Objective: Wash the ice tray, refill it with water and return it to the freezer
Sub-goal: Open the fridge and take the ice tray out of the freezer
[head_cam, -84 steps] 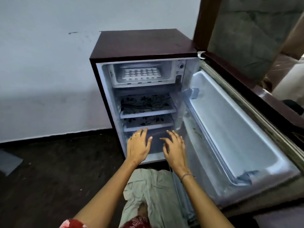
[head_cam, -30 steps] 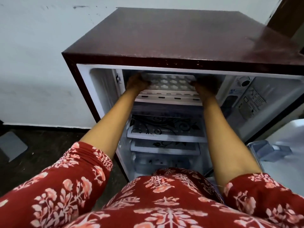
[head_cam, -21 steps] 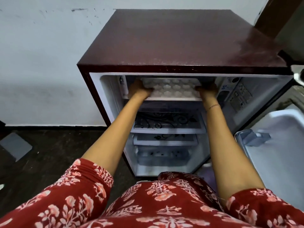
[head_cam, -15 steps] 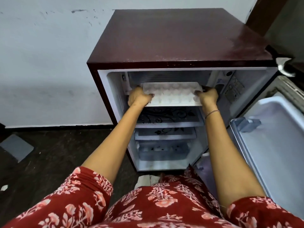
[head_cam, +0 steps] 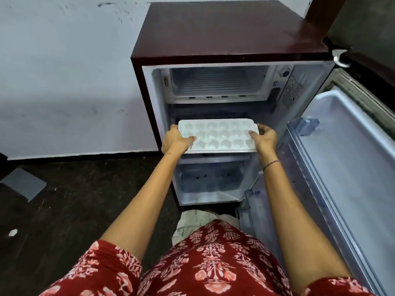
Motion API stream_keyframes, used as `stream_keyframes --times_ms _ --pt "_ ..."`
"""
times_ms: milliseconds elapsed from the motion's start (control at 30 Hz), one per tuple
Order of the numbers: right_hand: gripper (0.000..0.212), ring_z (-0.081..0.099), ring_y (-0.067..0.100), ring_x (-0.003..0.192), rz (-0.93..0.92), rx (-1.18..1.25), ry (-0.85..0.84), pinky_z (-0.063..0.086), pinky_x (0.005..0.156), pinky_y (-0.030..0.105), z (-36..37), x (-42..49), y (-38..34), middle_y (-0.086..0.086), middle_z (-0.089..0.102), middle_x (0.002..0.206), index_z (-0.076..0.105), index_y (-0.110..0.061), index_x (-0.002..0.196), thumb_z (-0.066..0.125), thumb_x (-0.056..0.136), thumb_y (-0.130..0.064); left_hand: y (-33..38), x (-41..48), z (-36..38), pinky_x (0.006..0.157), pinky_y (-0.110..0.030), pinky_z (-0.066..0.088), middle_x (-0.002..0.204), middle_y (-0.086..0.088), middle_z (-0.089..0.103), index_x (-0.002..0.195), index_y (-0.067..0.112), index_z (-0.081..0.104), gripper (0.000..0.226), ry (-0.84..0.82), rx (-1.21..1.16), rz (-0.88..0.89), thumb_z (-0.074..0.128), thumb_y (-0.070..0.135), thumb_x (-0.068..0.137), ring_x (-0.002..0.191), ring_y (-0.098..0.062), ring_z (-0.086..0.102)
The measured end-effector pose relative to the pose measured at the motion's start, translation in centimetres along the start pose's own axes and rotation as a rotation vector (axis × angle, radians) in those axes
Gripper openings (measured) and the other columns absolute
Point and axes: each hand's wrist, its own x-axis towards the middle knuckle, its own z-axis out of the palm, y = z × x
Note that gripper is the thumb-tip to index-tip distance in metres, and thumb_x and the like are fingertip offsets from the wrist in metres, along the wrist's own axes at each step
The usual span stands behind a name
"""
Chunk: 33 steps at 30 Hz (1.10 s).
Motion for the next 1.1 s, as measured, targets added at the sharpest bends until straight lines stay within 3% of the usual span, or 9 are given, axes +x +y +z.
stream_keyframes --times_ms 67,200,267,433,600,733,900,1100 --pt "0.035 0.062 0.022 0.096 -0.005 -0.007 -0.015 0.052 0.089 0.035 -0.4 -1.7 0.5 0.013 0.066 0.114 0.060 -0.002 0.118 0.066 0.084 -0.006 -0.9 -1.5 -0.2 0.084 -0.037 0.050 0.121 -0.002 0.061 0.125 0.017 0.047 0.059 0.003 0.005 -0.019 0.074 0.037 0.076 0.108 -0.026 0.059" --pt "0.036 0.057 0.018 0.091 -0.021 0.006 -0.059 0.048 0.073 0.025 -1.6 -5.3 1.8 0.010 0.062 0.103 0.058 0.000 0.119 0.065 0.084 -0.004 -3.1 -5.0 -0.4 0.085 -0.040 0.051 0.122 -0.002 0.061 0.126 0.019 0.047 0.061 0.019 -0.008 -0.057 0.075 0.037 0.075 0.107 -0.027 0.060" --pt "0.036 0.057 0.018 0.089 -0.021 -0.012 -0.076 0.045 0.072 0.024 -2.3 -7.3 2.5 0.009 0.062 0.101 0.058 0.001 0.119 0.066 0.084 -0.005 -4.1 -7.2 -0.6 0.085 -0.040 0.051 0.121 -0.003 0.061 0.127 0.019 0.046 0.062 0.033 -0.001 -0.087 0.074 0.037 0.075 0.107 -0.028 0.060" --pt "0.035 0.054 0.015 0.090 0.006 -0.059 -0.116 0.039 0.055 0.006 -4.8 -12.7 3.8 0.006 0.060 0.102 0.057 -0.002 0.119 0.065 0.086 -0.007 -6.5 -13.5 -0.8 0.081 -0.036 0.049 0.120 -0.006 0.061 0.126 0.018 0.047 0.059 0.058 0.032 -0.152 0.074 0.036 0.076 0.106 -0.028 0.059" --pt "0.034 0.057 0.018 0.092 0.043 -0.013 -0.180 0.044 0.076 0.023 -6.7 -17.3 6.3 0.014 0.063 0.112 0.057 -0.001 0.118 0.065 0.086 -0.005 -9.1 -19.5 -1.0 0.073 -0.032 0.040 0.123 -0.007 0.058 0.130 0.016 0.044 0.061 0.079 0.101 -0.172 0.071 0.037 0.079 0.109 -0.029 0.057" --pt "0.033 0.057 0.018 0.091 0.061 0.026 -0.188 0.044 0.059 0.005 -8.4 -21.3 8.8 0.006 0.060 0.101 0.057 -0.004 0.117 0.065 0.085 -0.006 -11.4 -23.5 -1.1 0.081 -0.036 0.043 0.126 -0.008 0.056 0.132 0.017 0.042 0.064 0.057 0.150 -0.196 0.070 0.038 0.079 0.113 -0.030 0.055" --pt "0.032 0.057 0.019 0.088 0.124 0.067 -0.154 0.047 0.067 0.016 -10.5 -26.2 12.1 0.010 0.062 0.102 0.058 -0.003 0.115 0.067 0.084 -0.005 -13.7 -27.0 -1.3 0.081 -0.037 0.045 0.124 -0.007 0.058 0.132 0.017 0.042 0.065 -0.004 0.191 -0.191 0.071 0.038 0.078 0.111 -0.029 0.057" --pt "0.034 0.055 0.017 0.087 0.172 0.045 -0.013 0.042 0.062 0.005 -12.6 -31.3 15.3 0.005 0.058 0.095 0.057 -0.002 0.115 0.068 0.083 -0.004 -15.3 -28.7 -0.3 0.080 -0.037 0.044 0.125 -0.007 0.058 0.133 0.017 0.040 0.064 -0.116 0.238 -0.124 0.070 0.035 0.079 0.110 -0.029 0.057"
